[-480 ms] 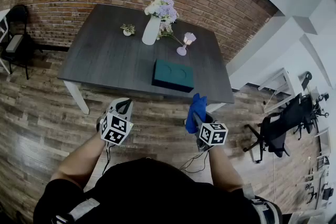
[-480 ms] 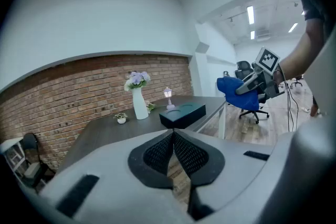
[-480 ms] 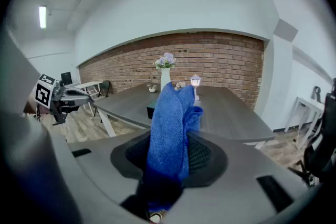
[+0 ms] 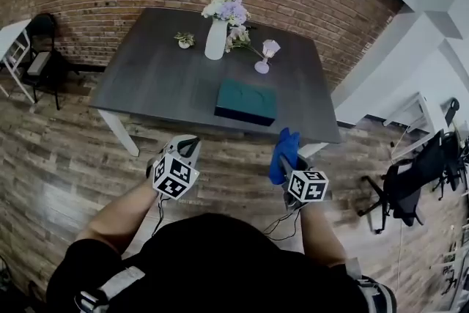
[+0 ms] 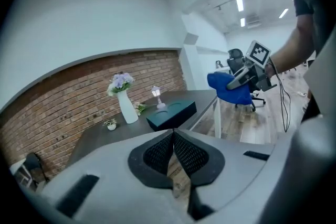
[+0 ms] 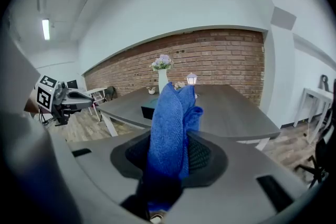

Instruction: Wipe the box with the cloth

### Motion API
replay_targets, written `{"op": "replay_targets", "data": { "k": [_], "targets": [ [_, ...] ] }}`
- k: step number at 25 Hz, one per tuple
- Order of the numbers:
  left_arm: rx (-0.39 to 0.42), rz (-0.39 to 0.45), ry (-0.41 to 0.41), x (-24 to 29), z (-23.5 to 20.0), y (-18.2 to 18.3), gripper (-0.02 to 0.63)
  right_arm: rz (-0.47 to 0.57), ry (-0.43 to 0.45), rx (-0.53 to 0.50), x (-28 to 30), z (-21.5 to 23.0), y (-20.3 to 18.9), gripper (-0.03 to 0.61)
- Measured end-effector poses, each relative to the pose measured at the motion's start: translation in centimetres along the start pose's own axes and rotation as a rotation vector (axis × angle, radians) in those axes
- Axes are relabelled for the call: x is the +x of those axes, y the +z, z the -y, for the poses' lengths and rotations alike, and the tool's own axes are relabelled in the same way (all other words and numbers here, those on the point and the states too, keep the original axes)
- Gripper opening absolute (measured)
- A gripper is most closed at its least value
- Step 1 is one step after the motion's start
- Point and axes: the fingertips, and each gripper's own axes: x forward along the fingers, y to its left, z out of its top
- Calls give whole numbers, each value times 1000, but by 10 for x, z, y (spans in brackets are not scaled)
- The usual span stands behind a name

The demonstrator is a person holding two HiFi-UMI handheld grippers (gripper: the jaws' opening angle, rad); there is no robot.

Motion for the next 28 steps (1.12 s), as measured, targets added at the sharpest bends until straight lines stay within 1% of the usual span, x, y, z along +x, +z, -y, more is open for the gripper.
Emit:
{"op": "replay_targets", "data": {
  "k": [1,3,7,10,11,13,15,18,21,23,25,28],
  "targets": [
    [6,-13,-6,2,6,-1,11,2,5,14,0,3,-1,140],
    [-8,-44,-14,5,16,-9,11,-3,18,34,1,9,-6,141],
    [-56,-145,-25,15,37,-40,11,-41,59,11,0,15,-21,141],
    [-149,-232,-21,19,53,-75,11,-78,88,8,-1,20,-36,141],
    [-187,-250,-12,19,58,-84,11,-91,97,8,-2,23,-41,141],
    [-241,-260,12,19,65,-94,11,-111,115,8,0,28,-49,141],
    [-270,-243,27,19,68,-93,11,-123,133,9,5,31,-52,141],
    [-302,-184,32,19,66,-76,11,-132,172,12,16,24,-49,141],
    [-345,-113,73,21,35,-56,11,-119,231,-14,41,-1,-29,141],
    [-367,-69,99,26,12,-46,11,-111,275,-50,59,-26,-12,141],
    [-380,-28,108,33,-6,-37,11,-106,321,-104,76,-52,6,141],
    [-414,2,110,50,-29,-34,11,-116,393,-206,104,-87,36,141]
  ]
}}
